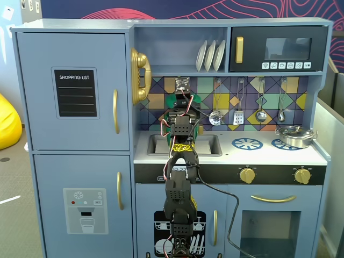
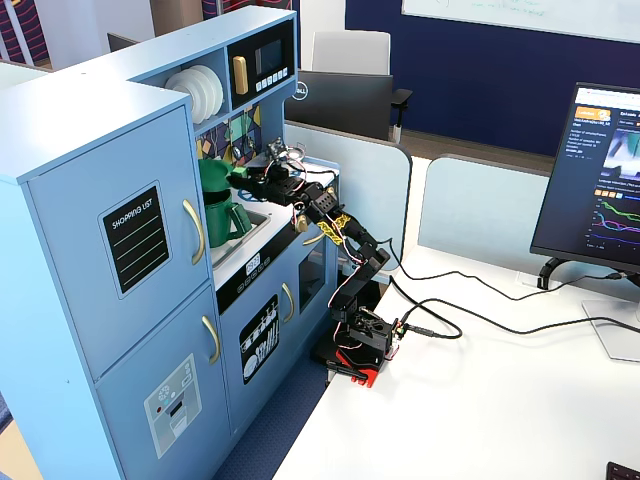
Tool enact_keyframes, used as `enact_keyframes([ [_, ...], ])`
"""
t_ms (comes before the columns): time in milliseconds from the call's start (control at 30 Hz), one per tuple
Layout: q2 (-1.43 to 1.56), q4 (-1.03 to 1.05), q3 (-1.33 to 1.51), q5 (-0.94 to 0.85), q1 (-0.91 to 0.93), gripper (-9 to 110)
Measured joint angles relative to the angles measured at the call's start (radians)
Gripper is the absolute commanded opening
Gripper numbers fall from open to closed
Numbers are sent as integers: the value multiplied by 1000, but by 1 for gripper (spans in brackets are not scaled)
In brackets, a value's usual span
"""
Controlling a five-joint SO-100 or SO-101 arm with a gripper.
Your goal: Pick up the lid from the counter and put it on the green recipient
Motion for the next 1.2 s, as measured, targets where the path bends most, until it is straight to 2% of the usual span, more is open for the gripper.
enact_keyframes([
  [633,-2,-23,77,0,-29,0],
  [967,-2,-104,156,21,-2,27],
  [1200,9,-97,83,46,18,29],
])
